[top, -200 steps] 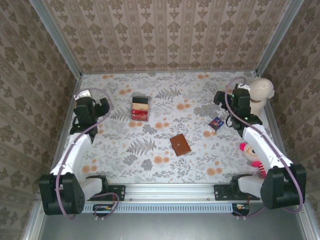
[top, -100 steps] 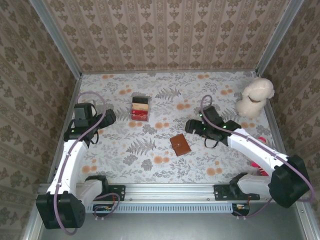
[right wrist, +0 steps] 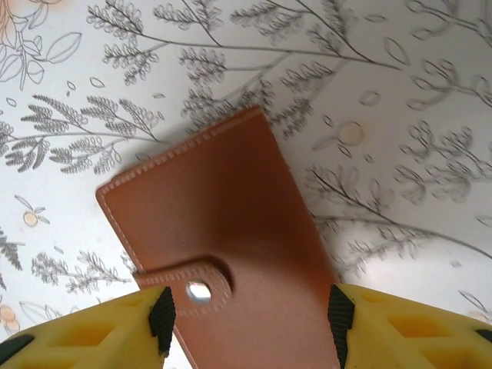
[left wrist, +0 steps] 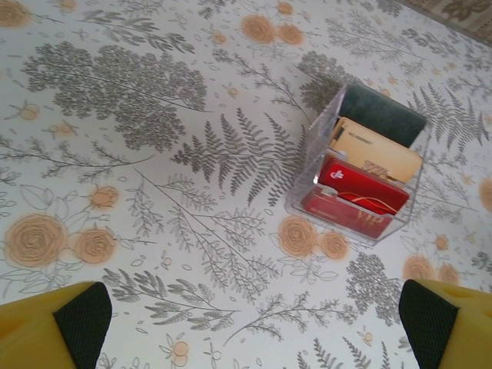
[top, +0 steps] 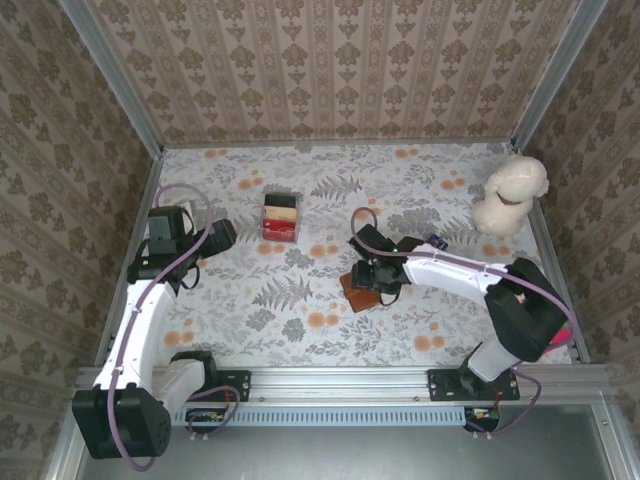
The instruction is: Take the credit cards out of the card holder
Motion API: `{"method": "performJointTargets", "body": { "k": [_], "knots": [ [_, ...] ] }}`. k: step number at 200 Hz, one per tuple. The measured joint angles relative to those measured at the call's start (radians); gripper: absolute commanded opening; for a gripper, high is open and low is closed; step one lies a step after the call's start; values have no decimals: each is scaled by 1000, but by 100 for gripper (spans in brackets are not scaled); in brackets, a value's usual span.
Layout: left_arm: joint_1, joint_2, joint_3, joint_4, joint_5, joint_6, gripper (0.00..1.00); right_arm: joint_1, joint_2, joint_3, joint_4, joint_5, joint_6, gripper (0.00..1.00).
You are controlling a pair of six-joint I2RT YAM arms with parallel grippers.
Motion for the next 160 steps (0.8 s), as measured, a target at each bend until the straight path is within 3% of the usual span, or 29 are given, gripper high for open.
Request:
{"method": "performJointTargets", "body": {
  "k": [54,109,160],
  "knots": [
    [-14,10,-14,11,62,8,100,19,206,162,19,0,-46,55],
    [-49,9,-55,34,84,8,100,120,332,306,115,-64,-111,56],
    [-109,31,-54,38,97,15,99,165,273,302,115,-60,-131,64]
  ]
}}
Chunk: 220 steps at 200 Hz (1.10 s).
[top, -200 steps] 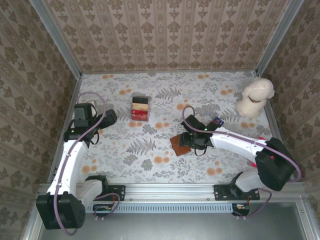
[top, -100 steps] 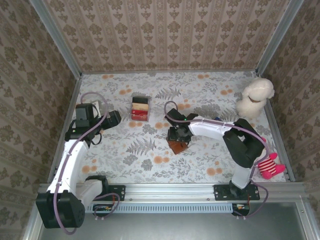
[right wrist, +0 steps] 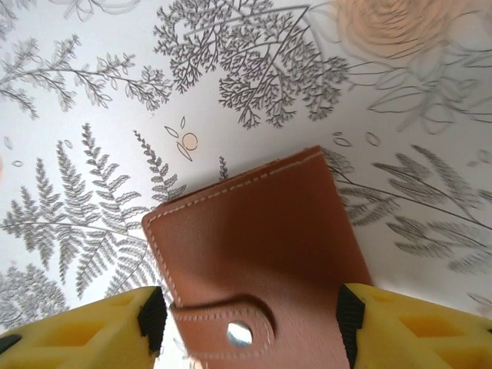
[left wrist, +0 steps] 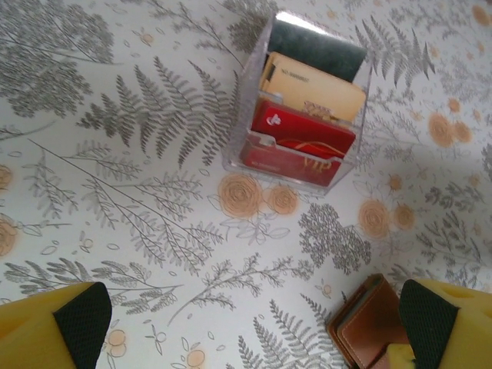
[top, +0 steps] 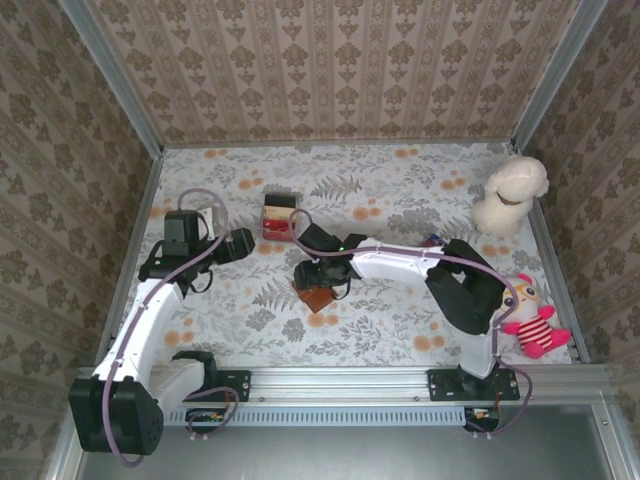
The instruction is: Take the credit cards out of the card holder
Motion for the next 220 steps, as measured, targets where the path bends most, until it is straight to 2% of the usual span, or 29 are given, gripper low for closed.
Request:
{"method": "performJointTargets", "body": {
  "k": [12,38,61,84,117,171,220],
  "knots": [
    [-34,19,1,0,2,0,97,0,-68,-34,-10,10,22,61],
    [-99,64,8,-5,3,-1,95,12,-192,-99,-9,5,73,47],
    [-112,89,13,-4,-5,-5,94,66,-179,-102,-10,-3,116,31],
    [-111,98,13,-3,-12,-13,93,122,-109,-101,-8,-24,142,21],
    [-111,116,16,-3,-16,-30,89,137,-12,-98,-11,-33,180,20],
    [-120,192,26,15,-12,-46,84,113,-7,-98,-10,-32,191,19],
    [-173,287,74,45,34,-60,77,61,-20,-121,-10,-10,191,19]
  ]
}}
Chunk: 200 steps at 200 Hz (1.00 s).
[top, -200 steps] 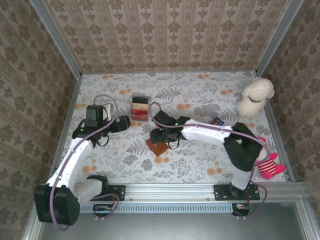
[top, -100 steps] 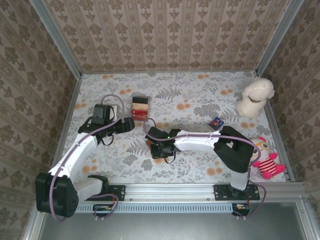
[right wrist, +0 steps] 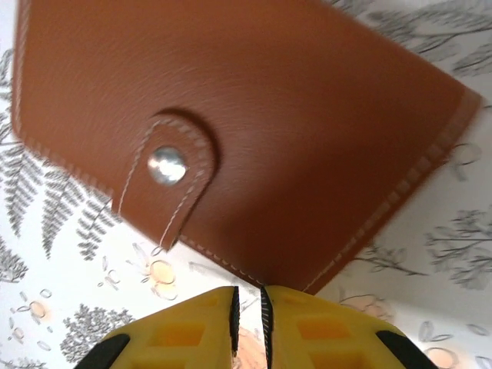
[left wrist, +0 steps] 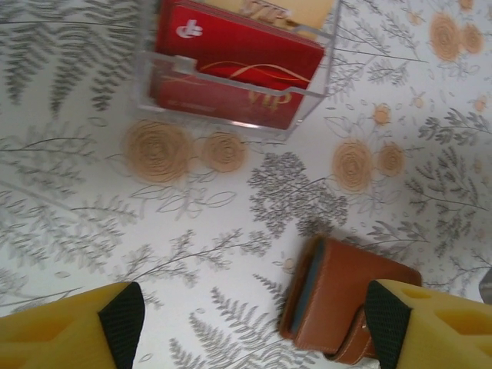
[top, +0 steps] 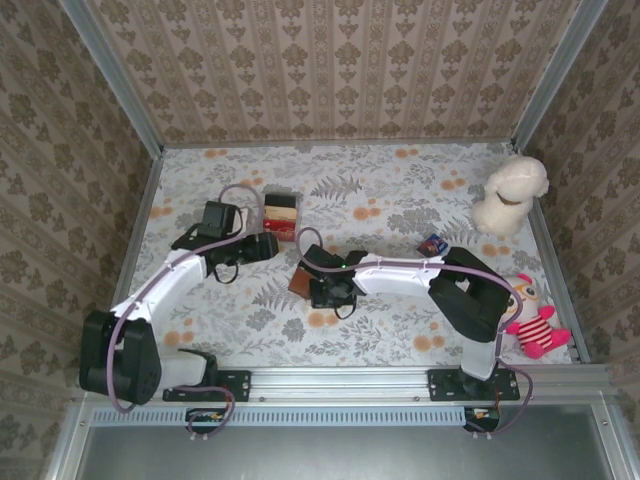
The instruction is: Take the credit cards out of the card holder
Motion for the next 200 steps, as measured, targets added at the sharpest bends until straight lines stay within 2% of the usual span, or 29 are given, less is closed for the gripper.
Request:
{"method": "performJointTargets", "body": {
  "k": [18,69,99,139,165,200],
  "knots": [
    [-25,44,24,13,25,-2,74,-29,-9,-10,0,0,-3,19],
    [-104,203,96,38,95,-5,55,-101,-9,-11,18,0,-11,19],
    [-148,255,100,34,114,-5,54,-116,-7,-11,32,-1,-12,19],
    [-176,255,40,34,137,-6,52,-121,18,14,47,-8,-24,19],
    [-185,240,-10,31,150,-21,48,-121,35,34,58,-21,-32,20],
    [-194,143,-110,23,156,-58,47,-122,47,57,72,-44,-35,20]
  ]
}}
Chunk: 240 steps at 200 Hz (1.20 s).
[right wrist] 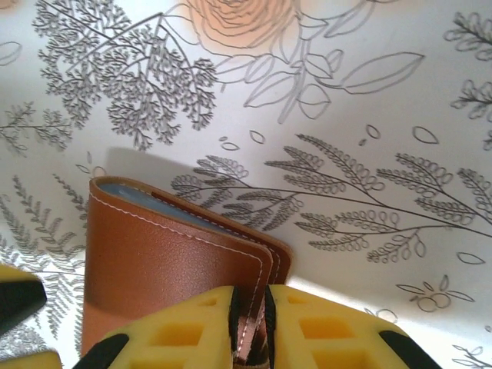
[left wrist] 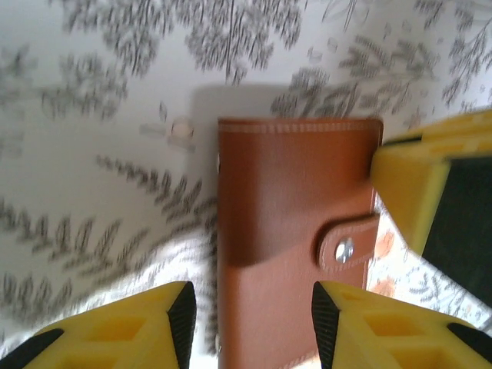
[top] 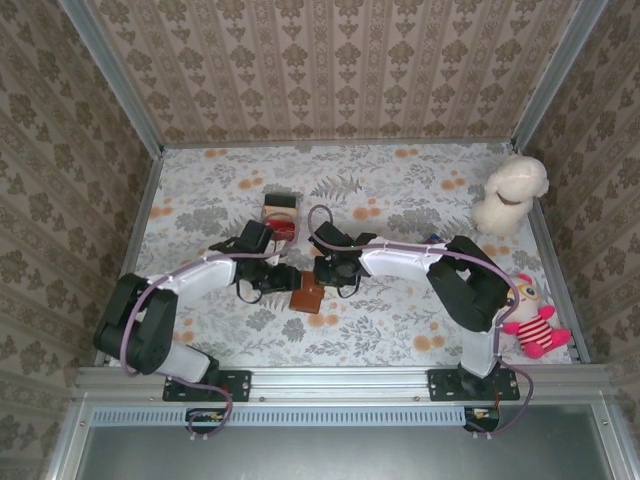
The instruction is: Take the credit cards out of the card holder
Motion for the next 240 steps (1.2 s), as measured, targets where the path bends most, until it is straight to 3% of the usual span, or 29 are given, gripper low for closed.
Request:
{"method": "performJointTargets", "body": {
  "k": [40,90,160,240],
  "knots": [
    [0,-69,-96,36,45,-75,45,0,38,47,-1,-17,-22,21],
    [0,-68,-140,113,99,-154,42,9,-4,25,-26,-5,-23,33],
    [7,-20,-161,193,132,-198,40,18,-44,-64,86,-122,-5,30],
    [59,8,-202,292,215,-270,39,16,-15,-67,137,-156,6,30]
  ]
}}
